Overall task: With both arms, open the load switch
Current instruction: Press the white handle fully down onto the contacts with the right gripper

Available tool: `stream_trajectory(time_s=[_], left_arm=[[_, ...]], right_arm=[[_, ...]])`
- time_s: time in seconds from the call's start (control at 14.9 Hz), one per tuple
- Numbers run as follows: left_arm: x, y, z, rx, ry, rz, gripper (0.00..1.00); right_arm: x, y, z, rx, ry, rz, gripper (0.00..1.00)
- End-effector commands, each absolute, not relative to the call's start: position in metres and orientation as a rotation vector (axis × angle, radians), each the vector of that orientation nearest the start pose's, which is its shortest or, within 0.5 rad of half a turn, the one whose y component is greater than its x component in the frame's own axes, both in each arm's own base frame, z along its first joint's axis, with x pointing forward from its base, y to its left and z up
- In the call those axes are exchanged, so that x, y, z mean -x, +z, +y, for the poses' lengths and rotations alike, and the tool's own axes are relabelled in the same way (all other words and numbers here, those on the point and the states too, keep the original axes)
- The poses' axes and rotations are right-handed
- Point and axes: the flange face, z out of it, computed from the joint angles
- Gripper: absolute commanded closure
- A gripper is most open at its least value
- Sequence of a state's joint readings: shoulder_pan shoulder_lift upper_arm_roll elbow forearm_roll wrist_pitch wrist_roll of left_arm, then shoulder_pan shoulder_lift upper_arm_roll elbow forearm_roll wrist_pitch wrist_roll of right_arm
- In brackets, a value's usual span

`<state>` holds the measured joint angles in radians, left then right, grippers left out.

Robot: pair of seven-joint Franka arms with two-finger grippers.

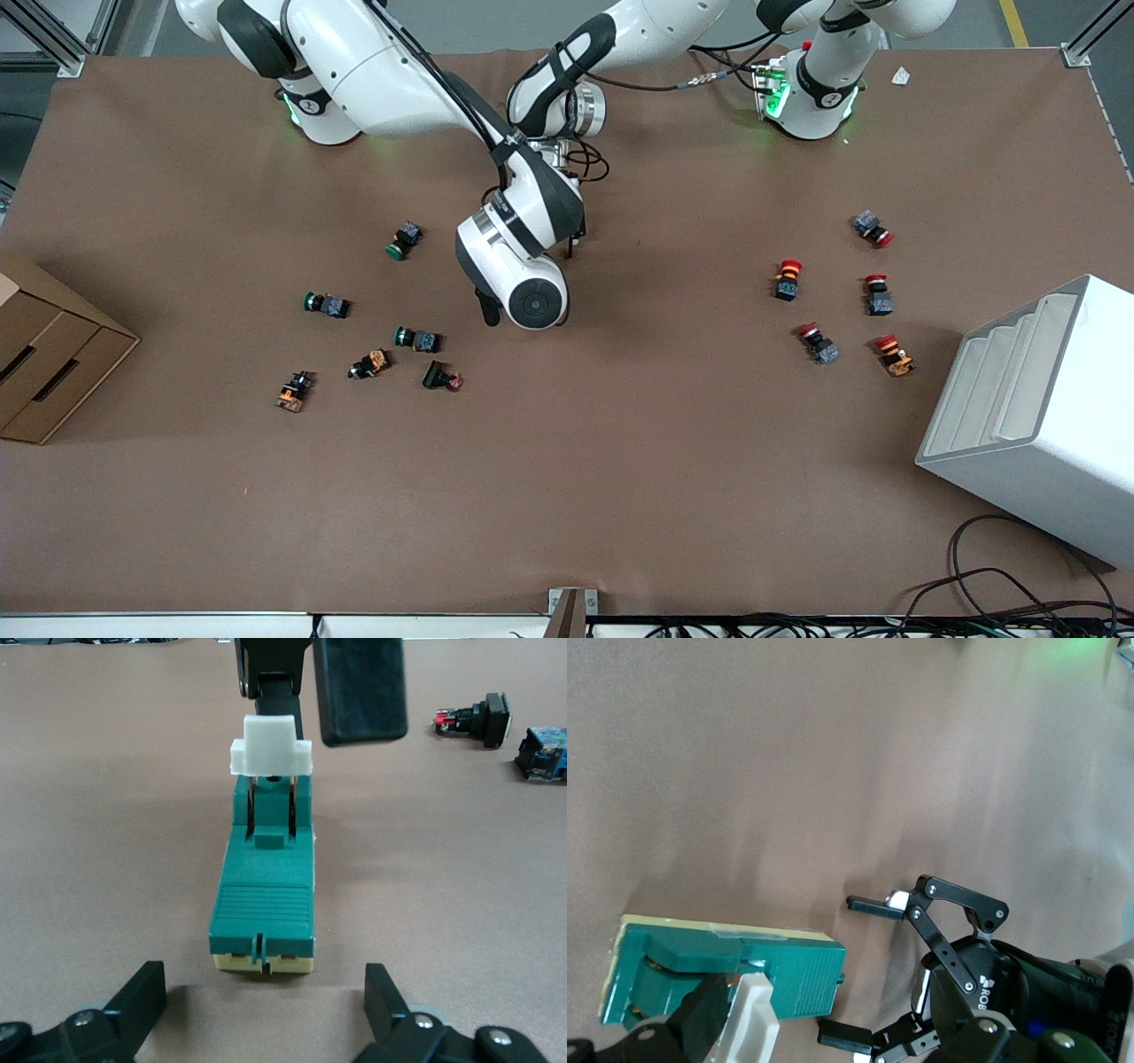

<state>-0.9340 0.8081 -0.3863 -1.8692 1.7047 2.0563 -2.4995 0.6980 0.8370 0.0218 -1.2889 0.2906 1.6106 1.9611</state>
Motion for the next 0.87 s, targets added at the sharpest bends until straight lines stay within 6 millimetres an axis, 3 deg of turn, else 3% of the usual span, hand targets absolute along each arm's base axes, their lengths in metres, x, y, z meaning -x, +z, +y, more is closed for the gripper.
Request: stream_trajectory(time_s=[0.0, 0.33, 0.8], left_arm=[[-0.175, 0.059, -0.566, 2.87, -1.37, 0.059, 0.01], [-0.173, 0.058, -0.566, 2.85, -1.389, 0.063, 0.01], [-0.161, 0.049, -0.564, 2.843, -1.382, 0.083, 0.01]], right_arm=[[-0.492, 0.229, 0.471, 2.758, 0.804, 2.132, 0.0], [-0.488, 0.24, 0.478, 2.776, 0.846, 2.095, 0.0], [-0.482, 0.236, 0.482, 2.8, 0.852, 2.078, 0.0]])
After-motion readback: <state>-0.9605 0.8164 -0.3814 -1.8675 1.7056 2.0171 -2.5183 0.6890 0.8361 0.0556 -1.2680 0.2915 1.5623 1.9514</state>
